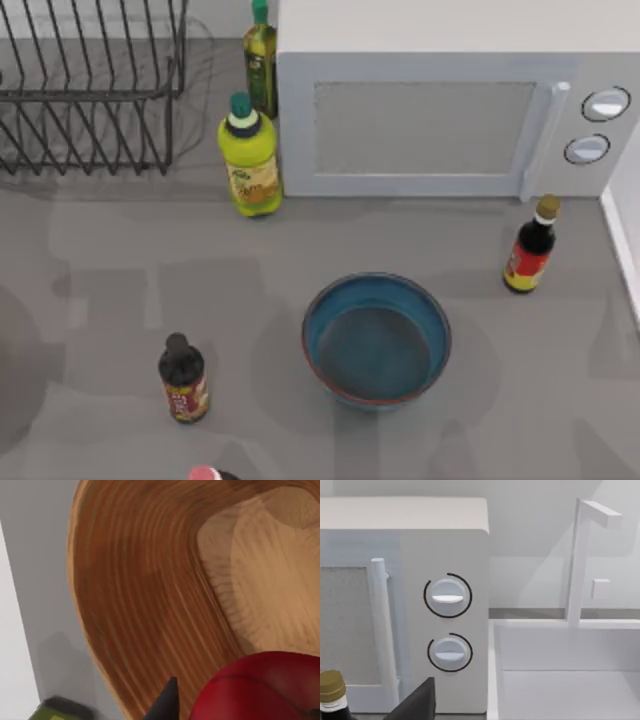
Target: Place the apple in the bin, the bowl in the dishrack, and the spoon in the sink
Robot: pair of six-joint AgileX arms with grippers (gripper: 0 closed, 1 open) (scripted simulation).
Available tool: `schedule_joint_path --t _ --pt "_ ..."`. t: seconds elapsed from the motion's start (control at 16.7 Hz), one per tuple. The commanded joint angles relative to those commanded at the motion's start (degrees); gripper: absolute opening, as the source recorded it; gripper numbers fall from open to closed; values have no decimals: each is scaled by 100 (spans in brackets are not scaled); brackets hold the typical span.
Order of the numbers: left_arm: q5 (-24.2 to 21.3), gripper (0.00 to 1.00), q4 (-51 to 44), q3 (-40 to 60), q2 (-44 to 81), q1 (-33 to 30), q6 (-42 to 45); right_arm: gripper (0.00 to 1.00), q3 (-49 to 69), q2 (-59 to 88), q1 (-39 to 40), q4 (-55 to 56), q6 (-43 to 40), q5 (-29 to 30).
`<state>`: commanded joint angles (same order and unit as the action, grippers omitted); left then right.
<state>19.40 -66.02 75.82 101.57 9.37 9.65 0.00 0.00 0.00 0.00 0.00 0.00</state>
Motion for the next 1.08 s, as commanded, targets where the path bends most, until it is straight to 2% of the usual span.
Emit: schedule_joint_path --t 0.36,1.08 --pt "-11 0 218 -224 37 85 92 100 0 0 0 0 0 0" --pt "-11 90 218 -224 37 85 92 100 0 0 0 0 0 0"
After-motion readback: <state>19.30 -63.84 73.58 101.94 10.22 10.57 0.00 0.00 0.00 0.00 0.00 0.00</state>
